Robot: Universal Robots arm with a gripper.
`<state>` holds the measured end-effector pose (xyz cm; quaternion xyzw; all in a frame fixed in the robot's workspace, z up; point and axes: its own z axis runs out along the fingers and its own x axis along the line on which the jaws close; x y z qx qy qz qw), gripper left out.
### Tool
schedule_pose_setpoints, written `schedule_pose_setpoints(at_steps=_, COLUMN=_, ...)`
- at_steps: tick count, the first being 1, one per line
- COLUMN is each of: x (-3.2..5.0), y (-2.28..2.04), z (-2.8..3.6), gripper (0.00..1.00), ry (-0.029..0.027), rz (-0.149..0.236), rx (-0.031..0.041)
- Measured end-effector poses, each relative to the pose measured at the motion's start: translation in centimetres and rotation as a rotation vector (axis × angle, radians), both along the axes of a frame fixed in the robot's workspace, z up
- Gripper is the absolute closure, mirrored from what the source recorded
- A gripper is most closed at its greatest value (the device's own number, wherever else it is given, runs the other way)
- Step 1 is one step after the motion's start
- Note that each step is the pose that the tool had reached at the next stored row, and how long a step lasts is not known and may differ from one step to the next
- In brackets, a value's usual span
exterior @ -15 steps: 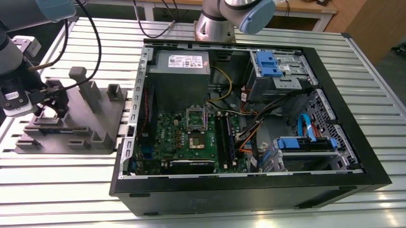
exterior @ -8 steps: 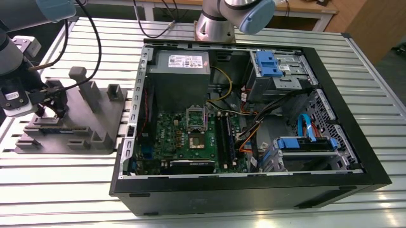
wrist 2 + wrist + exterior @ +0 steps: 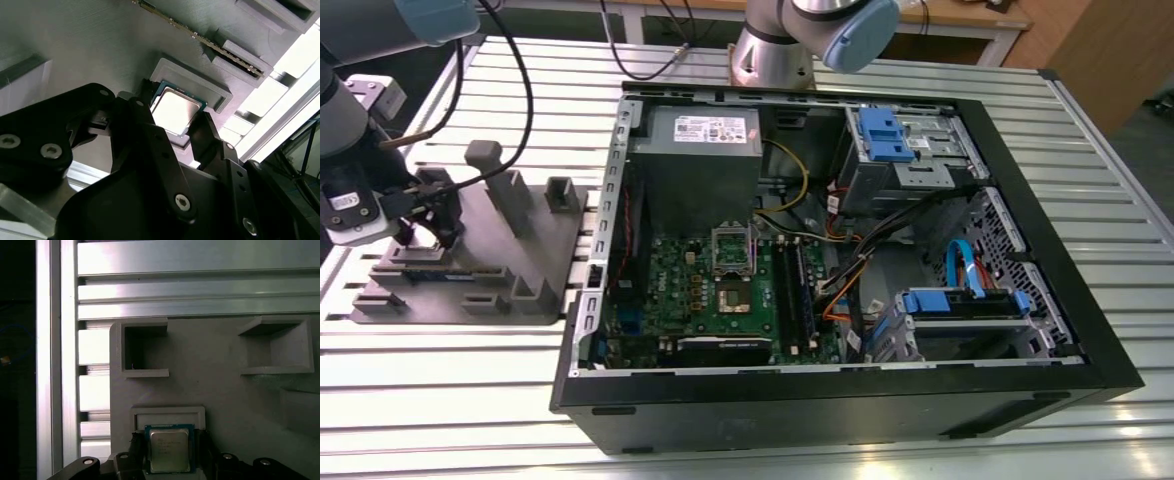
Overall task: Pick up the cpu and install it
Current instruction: 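Pick up the cpu and move it towards the insertion slot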
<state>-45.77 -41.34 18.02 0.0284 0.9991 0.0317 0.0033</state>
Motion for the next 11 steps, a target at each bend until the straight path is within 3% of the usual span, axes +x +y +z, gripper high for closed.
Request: schedule_pose_setpoints(at_steps=11, x=-0.13, y=0.01, z=0.12, gripper=0.44, ry=-0.001, rz=0.0, rx=0.0001)
